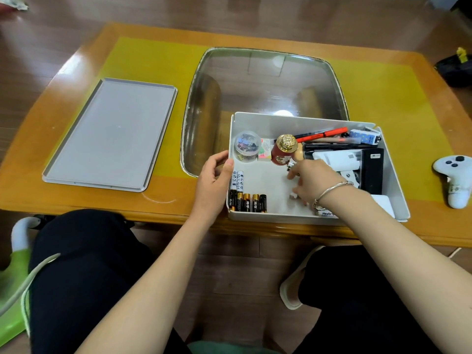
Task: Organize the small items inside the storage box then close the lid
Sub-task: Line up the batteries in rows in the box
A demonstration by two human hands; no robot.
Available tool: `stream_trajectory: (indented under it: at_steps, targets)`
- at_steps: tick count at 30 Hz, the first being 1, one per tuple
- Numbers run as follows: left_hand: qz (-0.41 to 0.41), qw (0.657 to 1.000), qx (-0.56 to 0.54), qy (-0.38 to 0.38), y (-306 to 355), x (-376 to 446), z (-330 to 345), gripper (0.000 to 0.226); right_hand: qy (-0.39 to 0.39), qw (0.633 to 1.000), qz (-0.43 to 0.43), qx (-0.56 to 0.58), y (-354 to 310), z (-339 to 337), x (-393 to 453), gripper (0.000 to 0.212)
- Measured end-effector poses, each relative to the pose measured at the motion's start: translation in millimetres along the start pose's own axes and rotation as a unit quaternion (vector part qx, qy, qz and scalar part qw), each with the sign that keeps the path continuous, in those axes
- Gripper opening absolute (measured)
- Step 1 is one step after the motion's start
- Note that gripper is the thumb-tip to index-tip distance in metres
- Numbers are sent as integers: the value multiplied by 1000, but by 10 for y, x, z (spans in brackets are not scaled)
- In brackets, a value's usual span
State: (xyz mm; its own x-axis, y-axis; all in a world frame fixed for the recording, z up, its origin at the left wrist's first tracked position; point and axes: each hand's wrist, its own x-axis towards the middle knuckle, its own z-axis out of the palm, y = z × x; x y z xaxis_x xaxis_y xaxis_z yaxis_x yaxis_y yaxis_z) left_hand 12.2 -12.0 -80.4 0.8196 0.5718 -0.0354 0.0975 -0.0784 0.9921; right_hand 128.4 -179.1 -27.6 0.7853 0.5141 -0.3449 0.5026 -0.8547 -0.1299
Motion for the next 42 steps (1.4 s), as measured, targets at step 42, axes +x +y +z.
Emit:
stream_trajectory:
  at_steps: [42]
  targets:
    - [2,1000,-5,5,5,-3,5,29,71,954,-9,291,-578,166,336,20]
